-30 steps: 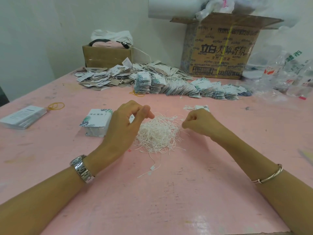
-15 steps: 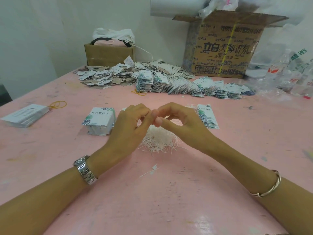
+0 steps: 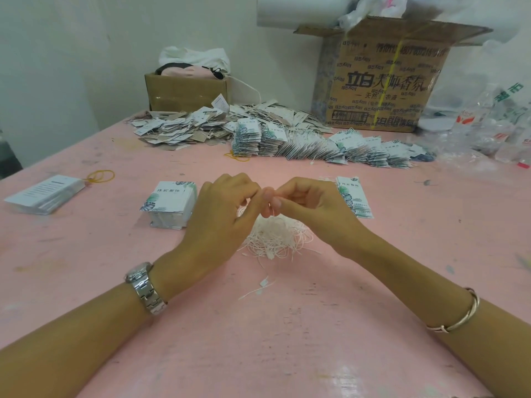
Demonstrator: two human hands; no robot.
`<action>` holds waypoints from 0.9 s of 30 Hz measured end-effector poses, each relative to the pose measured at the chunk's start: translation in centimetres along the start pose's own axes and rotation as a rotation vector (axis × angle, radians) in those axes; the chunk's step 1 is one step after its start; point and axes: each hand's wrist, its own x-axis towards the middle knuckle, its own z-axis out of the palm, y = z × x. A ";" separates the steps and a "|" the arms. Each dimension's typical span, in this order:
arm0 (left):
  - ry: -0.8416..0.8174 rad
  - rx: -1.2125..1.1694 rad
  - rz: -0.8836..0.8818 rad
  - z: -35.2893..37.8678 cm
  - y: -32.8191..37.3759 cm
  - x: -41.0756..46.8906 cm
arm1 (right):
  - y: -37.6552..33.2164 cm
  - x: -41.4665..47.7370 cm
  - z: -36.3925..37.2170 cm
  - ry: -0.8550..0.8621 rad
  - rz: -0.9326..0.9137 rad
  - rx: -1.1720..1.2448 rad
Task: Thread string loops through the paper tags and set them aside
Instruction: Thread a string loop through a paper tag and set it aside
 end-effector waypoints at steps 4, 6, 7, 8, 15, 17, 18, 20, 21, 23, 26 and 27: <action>-0.010 0.181 0.082 0.0 0.0 0.1 | 0.0 0.0 0.1 -0.030 0.065 0.016; 0.010 0.252 0.146 -0.2 0.1 0.1 | 0.0 0.1 0.2 -0.052 0.093 0.025; 0.023 0.286 0.174 -0.3 0.1 0.1 | 0.0 0.2 0.1 -0.065 0.116 0.057; 0.035 0.313 0.196 -0.3 0.2 0.1 | -0.1 0.2 0.0 -0.082 0.148 0.105; 0.068 0.330 0.200 -0.3 0.2 0.2 | -0.7 0.4 -0.3 -0.123 0.267 0.220; 0.069 0.320 0.182 -0.4 0.0 0.2 | -0.9 0.3 -0.4 -0.081 0.249 0.158; 0.068 0.311 0.176 -0.4 0.0 0.2 | -1.0 0.3 -0.4 -0.062 0.235 0.138; 0.062 0.294 0.169 -0.5 0.0 0.2 | -1.2 0.2 -0.3 -0.037 0.221 0.102; 0.055 0.287 0.168 -0.5 0.0 0.2 | -1.3 0.2 -0.3 -0.029 0.226 0.087; 0.030 0.275 0.162 -0.7 0.2 0.3 | -1.3 0.1 -0.3 -0.011 0.237 0.076; 0.006 0.331 0.137 -2.1 -0.1 1.0 | -1.3 0.2 -0.5 0.032 0.246 0.095; 0.005 0.397 0.132 -2.9 -0.4 1.3 | -1.3 0.2 -0.5 0.051 0.251 0.108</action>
